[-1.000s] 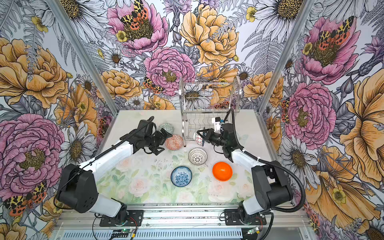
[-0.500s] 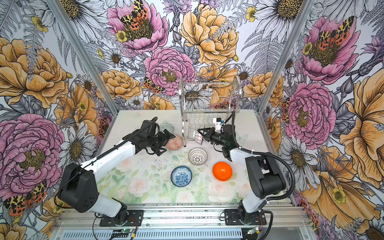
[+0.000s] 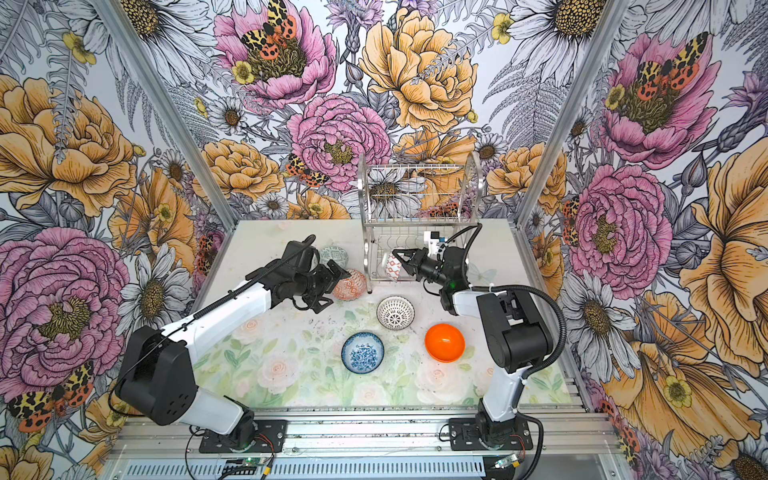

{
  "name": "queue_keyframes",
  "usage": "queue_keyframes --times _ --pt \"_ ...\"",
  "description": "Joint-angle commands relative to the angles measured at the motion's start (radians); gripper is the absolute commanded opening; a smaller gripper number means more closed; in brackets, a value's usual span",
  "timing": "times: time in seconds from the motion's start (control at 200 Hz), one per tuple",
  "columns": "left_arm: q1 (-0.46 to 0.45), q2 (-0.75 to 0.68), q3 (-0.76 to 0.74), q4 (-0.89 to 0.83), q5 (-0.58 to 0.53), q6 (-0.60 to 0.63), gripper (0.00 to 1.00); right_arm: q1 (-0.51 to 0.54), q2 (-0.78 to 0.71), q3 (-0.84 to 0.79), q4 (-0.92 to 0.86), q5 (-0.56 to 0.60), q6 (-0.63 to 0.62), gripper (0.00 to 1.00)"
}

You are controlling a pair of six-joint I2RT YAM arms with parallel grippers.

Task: Load the bowls into the dish rack
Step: 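Carry the blue-triangle bowl into the rack slots with the right gripper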

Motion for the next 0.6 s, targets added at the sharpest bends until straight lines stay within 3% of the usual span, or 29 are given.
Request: queue_keyframes --times 0.0,0.285,0.595 --pt "-0.01 -0.034 -0.001 -0.015 -0.03 0.018 0.99 -0.01 0.02 0.052 0.066 -0.008 0.02 0.0" --pt "-0.008 -0.033 -0.006 -0.017 -0.03 0.023 0.99 -0.011 0.076 0.104 0.104 0.014 0.071 0.0" --pt "-0.004 -0.036 -0.002 -0.023 -0.027 0.032 0.99 -0.01 0.161 0.225 0.07 -0.038 0.069 0.0"
